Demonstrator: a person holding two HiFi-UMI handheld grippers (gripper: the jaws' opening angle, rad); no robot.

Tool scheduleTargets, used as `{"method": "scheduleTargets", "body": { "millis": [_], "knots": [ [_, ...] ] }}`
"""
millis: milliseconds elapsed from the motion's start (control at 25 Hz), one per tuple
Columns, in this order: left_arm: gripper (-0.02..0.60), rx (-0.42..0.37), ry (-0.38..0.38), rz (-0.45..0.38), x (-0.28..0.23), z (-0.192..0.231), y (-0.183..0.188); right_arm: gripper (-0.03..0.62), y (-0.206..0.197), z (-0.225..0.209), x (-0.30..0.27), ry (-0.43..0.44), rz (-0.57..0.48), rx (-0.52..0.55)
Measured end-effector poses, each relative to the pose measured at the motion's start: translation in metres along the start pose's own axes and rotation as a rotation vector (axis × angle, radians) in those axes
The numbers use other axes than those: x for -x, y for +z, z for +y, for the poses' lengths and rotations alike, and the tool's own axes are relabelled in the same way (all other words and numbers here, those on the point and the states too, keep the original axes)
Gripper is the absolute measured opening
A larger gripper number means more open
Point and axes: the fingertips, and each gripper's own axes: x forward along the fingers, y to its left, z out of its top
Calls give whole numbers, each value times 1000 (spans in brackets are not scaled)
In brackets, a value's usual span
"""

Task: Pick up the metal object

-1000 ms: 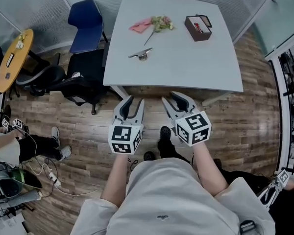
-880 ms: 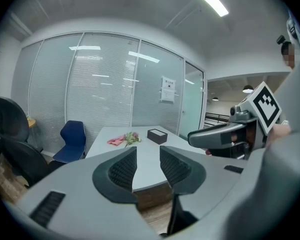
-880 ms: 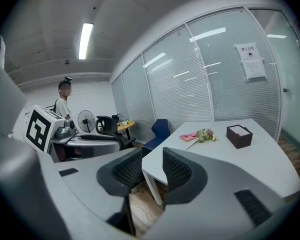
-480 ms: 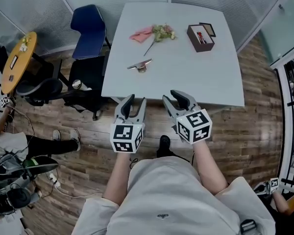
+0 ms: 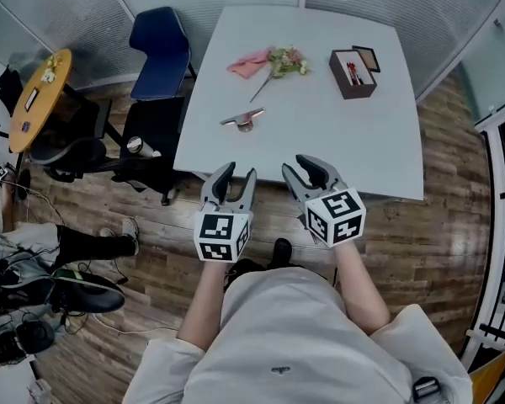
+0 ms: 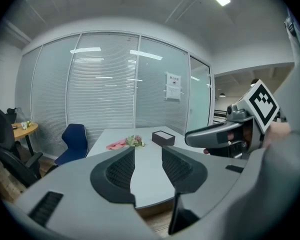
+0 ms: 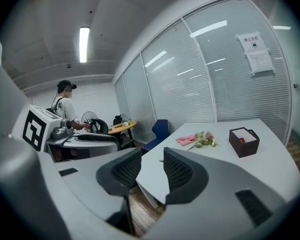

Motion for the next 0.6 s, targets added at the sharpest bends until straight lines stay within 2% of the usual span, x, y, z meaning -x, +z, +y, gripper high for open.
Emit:
{"method": "scheduleTargets", "body": {
  "millis": [320,600],
  "knots": [
    [169,5,16,33,-8,3,-7,140,-9,-8,-7,15,30,-23],
    [170,13,-9,43,-27,11,-9,140,-8,-18,-20,-7,43,-27]
  ]
}}
